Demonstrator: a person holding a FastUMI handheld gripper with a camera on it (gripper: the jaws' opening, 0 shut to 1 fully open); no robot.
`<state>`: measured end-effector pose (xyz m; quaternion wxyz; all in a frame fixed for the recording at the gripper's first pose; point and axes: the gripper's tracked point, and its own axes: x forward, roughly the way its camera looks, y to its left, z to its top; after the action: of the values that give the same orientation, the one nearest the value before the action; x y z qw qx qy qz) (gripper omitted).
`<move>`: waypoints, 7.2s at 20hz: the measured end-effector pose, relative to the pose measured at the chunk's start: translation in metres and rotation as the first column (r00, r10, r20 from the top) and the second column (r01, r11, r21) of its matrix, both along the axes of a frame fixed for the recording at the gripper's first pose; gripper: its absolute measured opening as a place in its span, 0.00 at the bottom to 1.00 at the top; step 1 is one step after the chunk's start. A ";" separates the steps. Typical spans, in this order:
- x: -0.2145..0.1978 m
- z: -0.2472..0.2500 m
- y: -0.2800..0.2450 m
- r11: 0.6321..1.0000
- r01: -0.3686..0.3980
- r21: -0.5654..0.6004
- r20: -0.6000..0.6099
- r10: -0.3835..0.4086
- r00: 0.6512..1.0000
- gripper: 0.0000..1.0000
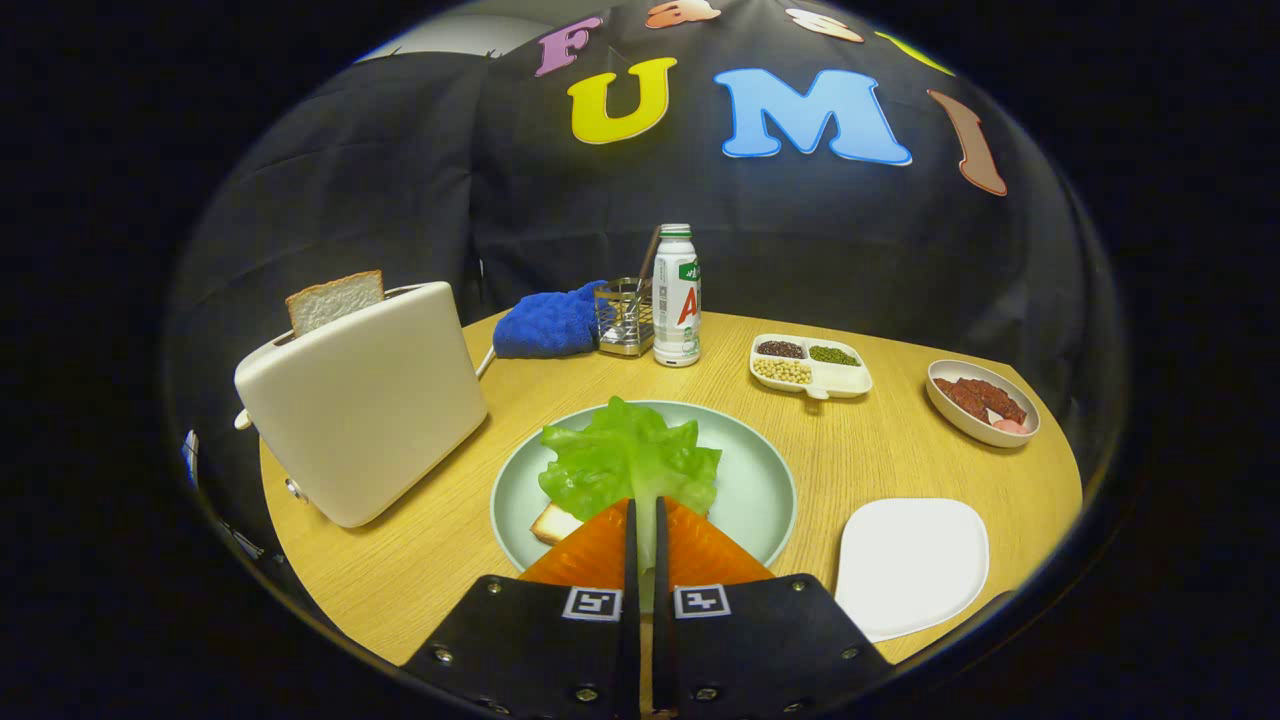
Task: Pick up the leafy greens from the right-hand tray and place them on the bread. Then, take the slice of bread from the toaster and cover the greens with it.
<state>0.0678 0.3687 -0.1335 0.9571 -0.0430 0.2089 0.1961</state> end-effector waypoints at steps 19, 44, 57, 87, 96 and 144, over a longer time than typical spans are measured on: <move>-0.084 0.110 0.057 0.991 0.072 0.115 0.365 -0.110 0.925 0.47; -0.077 0.126 0.266 0.991 -0.075 0.112 0.355 0.030 0.934 0.45; -0.046 0.126 0.281 0.995 0.058 0.083 0.375 -0.085 0.923 0.17; -0.075 0.210 0.159 0.981 -0.044 0.188 0.427 -0.042 0.903 0.04; -0.048 0.148 0.061 0.979 0.111 0.170 0.339 -0.164 0.926 0.04; 0.008 0.061 -0.056 0.964 0.254 0.074 0.249 -0.264 0.932 0.36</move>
<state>0.0757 0.3129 -0.0722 0.9942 -0.0206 0.0831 0.0652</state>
